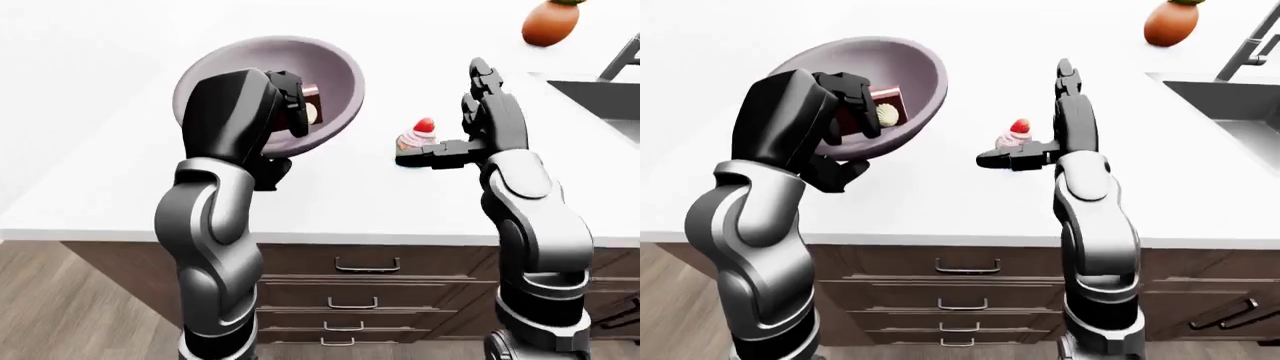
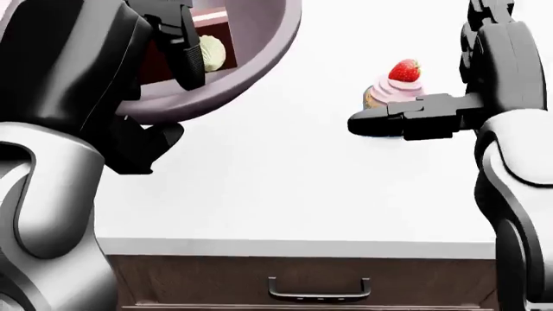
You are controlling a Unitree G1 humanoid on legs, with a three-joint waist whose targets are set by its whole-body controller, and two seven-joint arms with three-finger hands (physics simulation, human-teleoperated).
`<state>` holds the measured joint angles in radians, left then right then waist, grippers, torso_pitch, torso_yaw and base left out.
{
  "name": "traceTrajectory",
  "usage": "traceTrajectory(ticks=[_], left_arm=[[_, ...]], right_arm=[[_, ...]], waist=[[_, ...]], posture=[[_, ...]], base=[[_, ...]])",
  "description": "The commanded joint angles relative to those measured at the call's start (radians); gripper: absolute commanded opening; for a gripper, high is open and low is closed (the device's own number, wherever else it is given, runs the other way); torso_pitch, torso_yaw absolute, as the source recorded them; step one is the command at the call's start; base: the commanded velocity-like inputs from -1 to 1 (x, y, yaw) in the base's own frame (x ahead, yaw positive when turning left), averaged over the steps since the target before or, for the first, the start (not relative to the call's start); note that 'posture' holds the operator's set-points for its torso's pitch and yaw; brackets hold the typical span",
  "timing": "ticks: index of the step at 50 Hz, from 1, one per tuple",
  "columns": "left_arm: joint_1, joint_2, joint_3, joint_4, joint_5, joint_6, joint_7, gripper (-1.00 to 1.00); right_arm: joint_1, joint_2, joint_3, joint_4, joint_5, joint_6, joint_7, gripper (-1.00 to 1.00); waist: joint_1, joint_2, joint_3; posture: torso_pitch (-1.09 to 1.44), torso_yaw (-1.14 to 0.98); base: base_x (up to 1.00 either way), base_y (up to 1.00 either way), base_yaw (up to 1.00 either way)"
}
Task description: Pick up the bowl with cake and place it on the tray. Pick up the cupcake and place it on the tray.
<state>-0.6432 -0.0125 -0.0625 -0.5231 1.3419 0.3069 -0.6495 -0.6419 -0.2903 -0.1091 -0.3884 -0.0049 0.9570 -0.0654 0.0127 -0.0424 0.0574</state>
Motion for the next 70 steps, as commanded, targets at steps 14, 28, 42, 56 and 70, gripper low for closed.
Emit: traceTrajectory(ticks=[14, 28, 42, 56, 70], left_arm=[[-0.045, 0.014, 0.006, -0.045, -0.001, -0.022, 0.065, -1.00], [-0.047, 0.020, 0.010, -0.057, -0.004, -0.028, 0.053, -1.00], [-0.037, 0.023, 0.012, -0.055, -0.015, -0.035, 0.065, -1.00], [-0.025, 0.021, 0.009, -0.052, -0.015, -0.040, 0.069, -1.00], [-0.023, 0.019, 0.007, -0.060, -0.012, -0.039, 0.041, -1.00]], right_arm=[[-0.141, 0.043, 0.017, 0.292, -0.298, -0.208, 0.094, 1.00], [-0.191, 0.069, 0.022, 0.516, -0.333, -0.313, 0.068, 1.00], [-0.214, 0.081, 0.025, 0.663, -0.325, -0.381, 0.044, 1.00], [-0.209, 0.067, 0.025, 0.762, -0.317, -0.442, 0.028, 0.29], [-0.168, 0.048, 0.017, 0.552, -0.353, -0.349, 0.092, -1.00]], waist=[[-0.002, 0.012, -0.038], [-0.002, 0.014, -0.044], [0.000, 0.013, -0.048], [0.002, 0.009, -0.047], [0.006, 0.005, -0.044]], posture=[[0.00, 0.00], [0.00, 0.00], [0.00, 0.00], [0.00, 0.00], [0.00, 0.00]], base=[[0.00, 0.00, 0.00], [0.00, 0.00, 0.00], [0.00, 0.00, 0.00], [0.00, 0.00, 0.00], [0.00, 0.00, 0.00]])
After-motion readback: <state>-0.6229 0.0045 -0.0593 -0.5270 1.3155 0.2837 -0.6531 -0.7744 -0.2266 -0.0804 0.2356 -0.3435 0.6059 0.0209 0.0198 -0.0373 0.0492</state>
